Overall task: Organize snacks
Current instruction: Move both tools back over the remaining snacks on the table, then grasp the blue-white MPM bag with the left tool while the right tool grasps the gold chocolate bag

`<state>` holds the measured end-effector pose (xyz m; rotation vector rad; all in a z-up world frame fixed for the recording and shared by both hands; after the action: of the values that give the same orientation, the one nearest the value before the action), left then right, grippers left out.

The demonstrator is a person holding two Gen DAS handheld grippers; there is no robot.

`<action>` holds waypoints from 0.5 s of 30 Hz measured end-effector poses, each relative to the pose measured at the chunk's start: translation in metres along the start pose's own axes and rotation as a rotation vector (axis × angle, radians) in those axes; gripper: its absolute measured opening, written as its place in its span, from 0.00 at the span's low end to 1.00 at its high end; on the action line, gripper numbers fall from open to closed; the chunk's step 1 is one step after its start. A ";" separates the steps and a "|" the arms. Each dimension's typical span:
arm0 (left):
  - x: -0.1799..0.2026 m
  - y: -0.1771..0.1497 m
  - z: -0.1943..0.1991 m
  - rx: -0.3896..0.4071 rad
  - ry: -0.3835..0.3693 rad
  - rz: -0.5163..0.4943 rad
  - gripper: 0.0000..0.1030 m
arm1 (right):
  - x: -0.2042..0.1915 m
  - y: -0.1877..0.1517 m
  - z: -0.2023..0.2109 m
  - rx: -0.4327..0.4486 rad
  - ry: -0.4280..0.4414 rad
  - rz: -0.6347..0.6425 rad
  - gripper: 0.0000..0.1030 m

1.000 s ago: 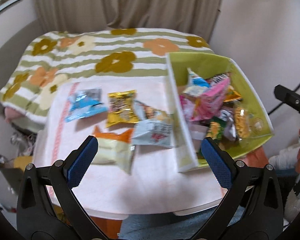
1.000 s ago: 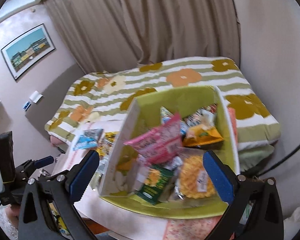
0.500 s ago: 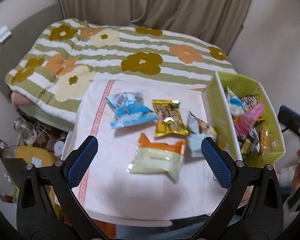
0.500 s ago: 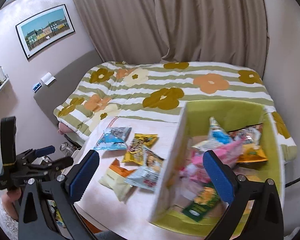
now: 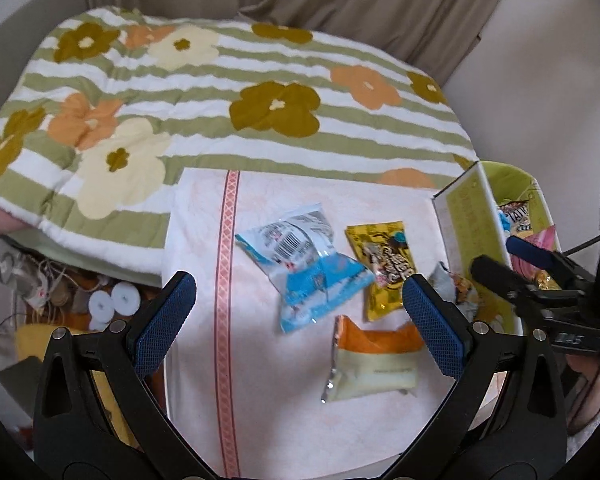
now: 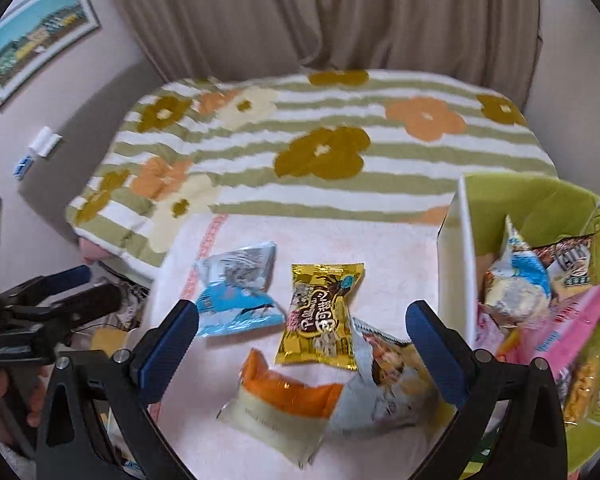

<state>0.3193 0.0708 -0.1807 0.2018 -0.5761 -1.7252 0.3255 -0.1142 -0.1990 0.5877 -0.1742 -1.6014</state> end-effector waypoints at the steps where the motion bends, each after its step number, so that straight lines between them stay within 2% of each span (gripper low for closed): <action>1: -0.005 0.003 -0.008 -0.008 -0.004 0.003 0.99 | 0.002 0.001 -0.015 -0.029 -0.029 -0.003 1.00; 3: -0.013 0.012 -0.026 -0.024 0.009 0.013 0.99 | 0.005 0.002 -0.034 -0.066 -0.066 -0.003 1.00; 7: -0.015 0.020 -0.057 -0.056 -0.021 0.034 0.99 | 0.012 0.002 -0.075 -0.166 -0.118 0.007 1.00; 11: -0.012 0.021 -0.093 -0.115 -0.032 0.061 0.99 | 0.012 0.003 -0.100 -0.211 -0.096 0.031 1.00; 15: -0.009 0.013 -0.121 -0.168 -0.045 0.113 0.99 | 0.015 -0.004 -0.120 -0.265 -0.121 0.068 1.00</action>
<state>0.3853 0.0453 -0.2797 0.0109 -0.4641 -1.6618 0.3779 -0.1005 -0.3068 0.2773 -0.0686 -1.5631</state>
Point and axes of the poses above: each gripper's, at about its wrist camera, not at the fingertips, and z roughly against the way its jaws point, x to its right, y to its top, the point moved 8 cm from there along -z, roughly the way its jaws point, and after that the axes turned 11 degrees about -z, right-handed, at the moved point
